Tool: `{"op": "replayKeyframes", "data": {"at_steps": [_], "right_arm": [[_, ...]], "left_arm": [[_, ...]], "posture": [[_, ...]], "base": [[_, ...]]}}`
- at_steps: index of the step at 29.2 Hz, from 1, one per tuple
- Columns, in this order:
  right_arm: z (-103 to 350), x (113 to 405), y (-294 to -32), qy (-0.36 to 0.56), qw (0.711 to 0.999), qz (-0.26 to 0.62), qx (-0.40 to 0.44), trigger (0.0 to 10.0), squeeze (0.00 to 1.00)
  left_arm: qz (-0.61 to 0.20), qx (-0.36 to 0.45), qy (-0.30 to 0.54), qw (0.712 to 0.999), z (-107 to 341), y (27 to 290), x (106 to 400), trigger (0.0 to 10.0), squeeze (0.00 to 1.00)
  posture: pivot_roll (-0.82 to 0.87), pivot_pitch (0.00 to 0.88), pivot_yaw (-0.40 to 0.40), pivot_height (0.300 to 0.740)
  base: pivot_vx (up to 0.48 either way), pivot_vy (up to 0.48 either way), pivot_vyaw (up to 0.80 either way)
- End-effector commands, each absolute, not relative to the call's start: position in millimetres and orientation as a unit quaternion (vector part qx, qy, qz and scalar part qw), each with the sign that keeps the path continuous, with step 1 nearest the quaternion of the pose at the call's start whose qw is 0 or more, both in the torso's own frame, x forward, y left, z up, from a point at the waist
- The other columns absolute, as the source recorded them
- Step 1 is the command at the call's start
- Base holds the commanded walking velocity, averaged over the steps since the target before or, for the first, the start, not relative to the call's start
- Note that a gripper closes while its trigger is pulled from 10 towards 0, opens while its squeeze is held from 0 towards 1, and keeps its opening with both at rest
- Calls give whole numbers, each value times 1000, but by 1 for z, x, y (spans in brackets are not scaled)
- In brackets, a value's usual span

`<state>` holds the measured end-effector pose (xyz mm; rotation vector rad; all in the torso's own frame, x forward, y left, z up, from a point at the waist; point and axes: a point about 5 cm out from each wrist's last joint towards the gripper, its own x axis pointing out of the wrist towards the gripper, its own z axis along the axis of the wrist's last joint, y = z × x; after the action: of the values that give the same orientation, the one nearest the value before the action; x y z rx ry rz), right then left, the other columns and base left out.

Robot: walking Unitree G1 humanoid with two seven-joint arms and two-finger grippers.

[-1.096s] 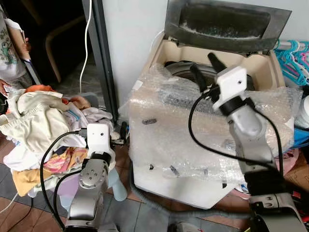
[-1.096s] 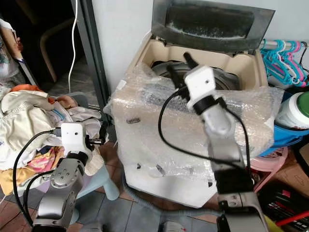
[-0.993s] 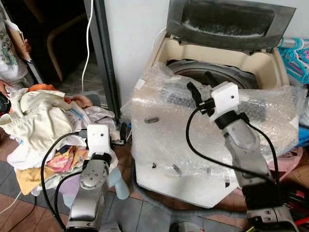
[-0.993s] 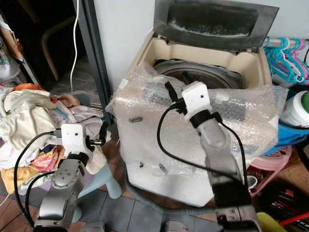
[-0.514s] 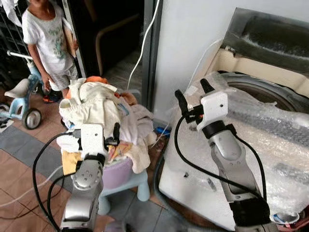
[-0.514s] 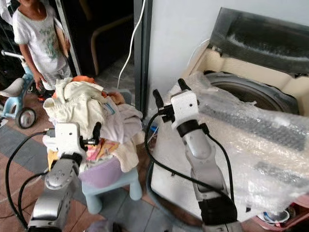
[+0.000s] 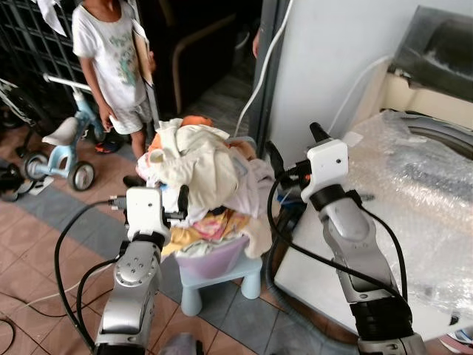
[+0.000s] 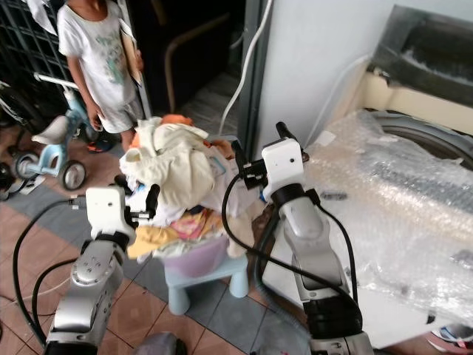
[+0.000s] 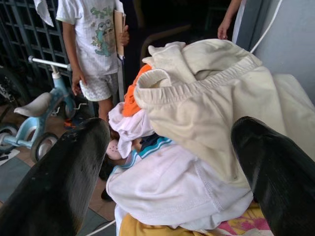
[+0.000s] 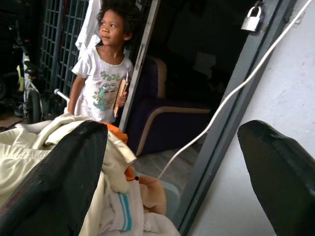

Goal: Clothes washing

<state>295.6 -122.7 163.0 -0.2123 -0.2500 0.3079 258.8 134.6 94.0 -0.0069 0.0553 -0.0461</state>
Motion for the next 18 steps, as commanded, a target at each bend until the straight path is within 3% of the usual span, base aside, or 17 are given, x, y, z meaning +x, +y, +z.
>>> {"op": "replayKeyframes", "data": {"at_steps": [1,6,11,16,17,18], "right_arm": [[167,296,-125,-128,975,150,-102,10000,1000],[168,301,-115,-126,972,177,-95,10000,1000],[168,307,-111,-117,971,186,-90,10000,1000],[154,303,-108,-77,970,210,-99,10000,1000],[147,301,-110,-56,970,210,-104,10000,537],[141,300,-110,-38,970,218,-105,10000,220]], "left_arm": [[-21,-5,20,1000,97,134,258,10000,0],[-19,1,7,1000,102,139,263,10000,0],[-12,8,9,1000,101,141,264,10000,0],[-7,4,22,1000,95,140,256,10000,0],[-11,-1,22,1000,96,138,256,10000,0],[-11,-2,23,1000,96,138,256,10000,0]], "posture": [[26,0,-19,740],[39,0,-26,740],[45,0,-27,740],[40,0,-24,740],[37,0,-23,740],[37,0,-23,740]], "base": [[0,0,800],[397,0,519],[381,0,0],[48,0,0],[0,0,0],[0,0,0]]}}
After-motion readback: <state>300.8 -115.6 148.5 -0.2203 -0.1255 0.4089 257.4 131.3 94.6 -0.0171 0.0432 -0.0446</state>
